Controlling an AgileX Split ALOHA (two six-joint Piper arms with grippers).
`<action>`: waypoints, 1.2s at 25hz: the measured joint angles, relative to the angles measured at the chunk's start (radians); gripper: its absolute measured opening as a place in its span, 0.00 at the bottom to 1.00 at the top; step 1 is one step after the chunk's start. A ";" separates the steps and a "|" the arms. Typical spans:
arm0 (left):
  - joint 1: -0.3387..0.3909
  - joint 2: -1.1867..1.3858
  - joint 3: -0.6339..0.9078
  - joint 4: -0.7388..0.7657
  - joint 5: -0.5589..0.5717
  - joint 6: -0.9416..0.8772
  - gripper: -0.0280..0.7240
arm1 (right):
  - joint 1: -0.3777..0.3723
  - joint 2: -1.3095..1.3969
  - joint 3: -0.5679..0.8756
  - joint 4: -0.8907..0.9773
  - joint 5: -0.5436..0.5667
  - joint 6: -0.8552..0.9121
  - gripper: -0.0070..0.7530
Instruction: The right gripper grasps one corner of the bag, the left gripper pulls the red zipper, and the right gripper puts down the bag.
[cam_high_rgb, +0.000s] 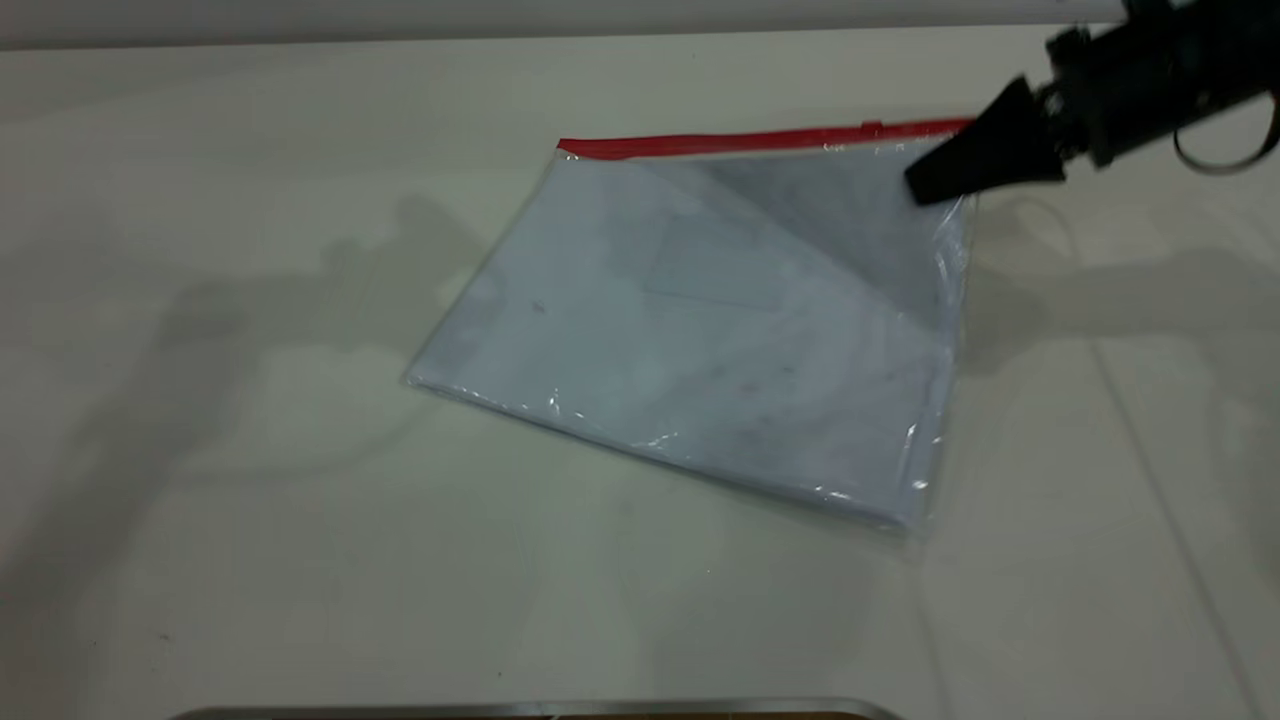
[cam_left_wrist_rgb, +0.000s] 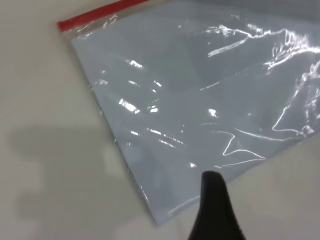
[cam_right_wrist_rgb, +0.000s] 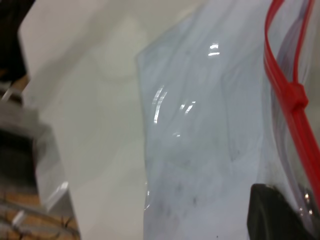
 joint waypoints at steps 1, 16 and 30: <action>-0.012 0.010 0.000 -0.006 -0.001 0.036 0.81 | 0.005 0.000 -0.027 -0.030 0.008 0.037 0.05; -0.114 0.140 -0.125 -0.032 -0.040 0.287 0.81 | 0.297 0.000 -0.194 -0.264 -0.083 0.138 0.05; -0.114 0.152 -0.130 -0.033 -0.016 0.445 0.81 | 0.314 0.001 -0.194 0.144 -0.035 -0.167 0.05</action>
